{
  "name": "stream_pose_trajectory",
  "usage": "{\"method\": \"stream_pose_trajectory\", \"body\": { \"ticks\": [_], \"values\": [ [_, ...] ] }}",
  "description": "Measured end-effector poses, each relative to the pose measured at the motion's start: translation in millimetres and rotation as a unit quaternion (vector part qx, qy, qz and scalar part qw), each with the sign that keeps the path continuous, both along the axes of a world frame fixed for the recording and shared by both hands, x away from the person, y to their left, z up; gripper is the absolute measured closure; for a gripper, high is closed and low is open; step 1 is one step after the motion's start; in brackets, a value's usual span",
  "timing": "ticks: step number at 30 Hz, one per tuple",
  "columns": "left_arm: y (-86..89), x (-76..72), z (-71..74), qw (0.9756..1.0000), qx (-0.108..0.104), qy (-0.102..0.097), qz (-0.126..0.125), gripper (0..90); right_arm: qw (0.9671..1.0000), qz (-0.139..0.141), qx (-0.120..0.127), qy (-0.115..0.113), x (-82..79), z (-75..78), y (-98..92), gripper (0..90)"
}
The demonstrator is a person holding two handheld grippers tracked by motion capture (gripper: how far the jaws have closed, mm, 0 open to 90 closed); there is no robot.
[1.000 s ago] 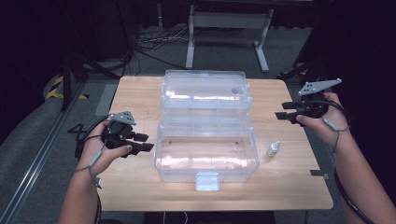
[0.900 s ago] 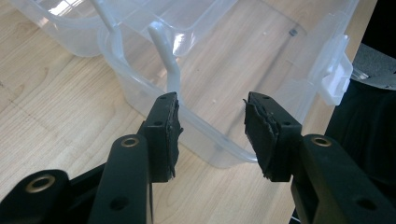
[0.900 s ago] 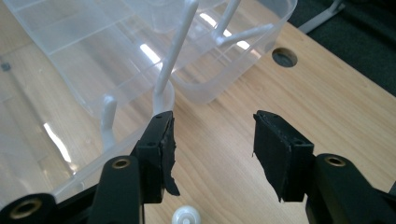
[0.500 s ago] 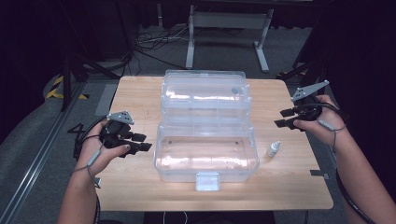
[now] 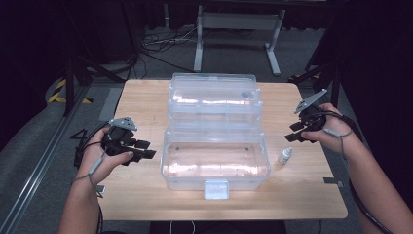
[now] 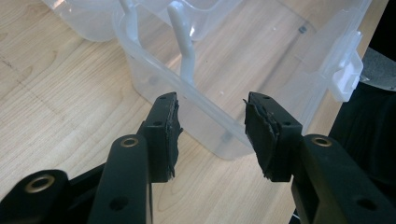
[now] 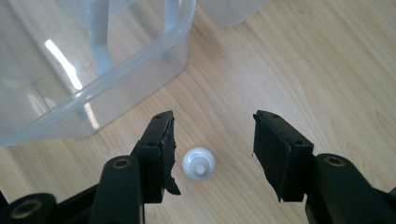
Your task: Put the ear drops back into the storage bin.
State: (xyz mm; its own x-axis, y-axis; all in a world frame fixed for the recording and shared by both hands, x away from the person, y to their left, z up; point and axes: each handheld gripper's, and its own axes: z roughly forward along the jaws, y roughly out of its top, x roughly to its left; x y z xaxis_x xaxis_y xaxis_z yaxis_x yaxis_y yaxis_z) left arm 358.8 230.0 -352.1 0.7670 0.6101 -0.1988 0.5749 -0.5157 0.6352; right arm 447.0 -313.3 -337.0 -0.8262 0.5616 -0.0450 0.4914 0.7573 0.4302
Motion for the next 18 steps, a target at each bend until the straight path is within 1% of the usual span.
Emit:
{"method": "stream_pose_trajectory", "body": {
  "ticks": [5, 11, 12, 16, 18],
  "values": [
    [2.3, -2.0, -1.1, 1.0000, 0.002, 0.001, 0.007, 54.2, 0.9995, 0.008, -0.026, 0.018, 2.3, -9.3, 3.5, 49.1],
    [6.6, -4.8, -3.2, 0.9999, 0.003, 0.003, 0.016, 52.7, 0.9977, 0.018, -0.054, 0.038, 4.2, -19.7, 7.4, 50.3],
    [7.7, -5.5, -3.8, 0.9998, 0.003, 0.004, 0.019, 52.7, 0.9977, 0.018, -0.054, 0.038, 4.2, -19.7, 7.4, 50.3],
    [11.7, -7.7, -5.4, 0.9996, 0.002, 0.007, 0.028, 52.7, 0.9957, 0.022, -0.071, 0.055, 5.7, -28.6, 8.5, 51.0],
    [13.8, -8.2, -6.8, 0.9995, 0.003, 0.008, 0.032, 52.7, 0.9952, 0.023, -0.074, 0.061, 6.2, -32.7, 9.0, 51.2]
  ]
}}
